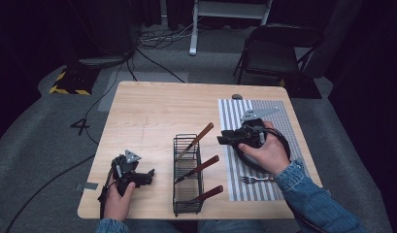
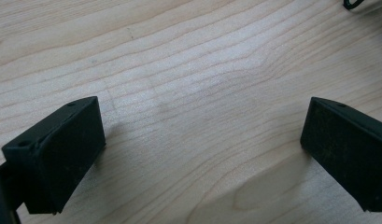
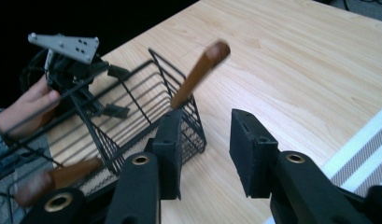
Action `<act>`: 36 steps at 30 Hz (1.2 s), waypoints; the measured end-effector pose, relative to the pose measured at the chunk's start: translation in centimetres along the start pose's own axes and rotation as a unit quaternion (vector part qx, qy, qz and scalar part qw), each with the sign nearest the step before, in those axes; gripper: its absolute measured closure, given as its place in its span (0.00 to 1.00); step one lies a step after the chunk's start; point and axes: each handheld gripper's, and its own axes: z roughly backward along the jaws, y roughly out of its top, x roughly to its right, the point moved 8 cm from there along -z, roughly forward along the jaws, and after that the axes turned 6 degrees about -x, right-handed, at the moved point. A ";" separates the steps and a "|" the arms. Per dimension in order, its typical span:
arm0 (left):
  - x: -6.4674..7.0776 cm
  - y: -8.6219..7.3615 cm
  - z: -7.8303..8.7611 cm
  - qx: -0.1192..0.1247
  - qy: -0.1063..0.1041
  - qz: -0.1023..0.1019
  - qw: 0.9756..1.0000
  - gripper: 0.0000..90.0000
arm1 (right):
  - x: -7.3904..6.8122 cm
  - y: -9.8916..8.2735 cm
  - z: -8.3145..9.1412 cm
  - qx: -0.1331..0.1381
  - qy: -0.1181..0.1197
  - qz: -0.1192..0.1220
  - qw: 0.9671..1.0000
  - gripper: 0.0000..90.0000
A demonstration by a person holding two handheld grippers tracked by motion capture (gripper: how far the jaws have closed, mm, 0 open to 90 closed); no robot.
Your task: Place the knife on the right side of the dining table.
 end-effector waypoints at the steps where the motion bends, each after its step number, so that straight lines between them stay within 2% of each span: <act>1: 0.0 0.0 0.0 0.000 0.000 0.000 1.000 0.00 | 0.0 0.3 -0.1 0.001 0.000 -0.001 1.000 0.71; 4: 0.0 0.0 0.0 0.000 0.000 0.000 1.000 0.00 | -0.1 1.5 -0.6 0.000 -0.003 -0.005 1.000 0.70; 12: 0.0 0.0 0.0 0.000 0.000 0.000 1.000 0.00 | 0.4 2.6 -1.8 -0.009 -0.010 -0.019 1.000 0.70; 16: 0.0 0.0 0.0 0.000 0.000 0.000 1.000 0.00 | 0.4 2.9 -2.1 -0.010 -0.005 -0.032 0.999 0.73; 19: 0.0 0.0 0.0 0.001 0.000 0.000 1.000 0.00 | 0.3 3.1 -2.7 -0.013 0.008 -0.055 0.998 0.76; 22: 0.0 0.0 0.0 0.000 0.000 0.000 1.000 0.00 | 0.3 3.3 -2.8 -0.015 0.007 -0.056 0.998 0.80; 24: 0.0 0.0 0.0 0.000 0.000 0.001 1.000 0.00 | 0.1 3.4 -2.8 -0.016 0.020 -0.061 0.998 0.82; 26: 0.0 0.0 0.0 0.000 0.000 0.001 1.000 0.00 | 0.0 3.5 -2.7 -0.016 0.028 -0.060 0.998 0.82; 27: 0.0 0.0 0.0 0.000 0.000 0.001 1.000 0.00 | -0.6 3.7 -2.4 -0.012 0.045 -0.054 0.997 0.88; 29: 0.0 0.0 0.0 0.000 0.000 0.001 1.000 0.00 | -1.3 4.0 -2.1 -0.009 0.055 -0.042 0.998 0.90; 33: 0.0 0.0 0.0 0.000 0.000 0.000 1.000 0.00 | -2.7 4.4 -1.8 -0.016 0.042 -0.005 0.999 0.90; 36: 0.0 0.0 0.0 0.000 0.000 0.001 1.000 0.00 | -3.3 5.1 -1.3 -0.015 0.034 0.007 0.999 0.90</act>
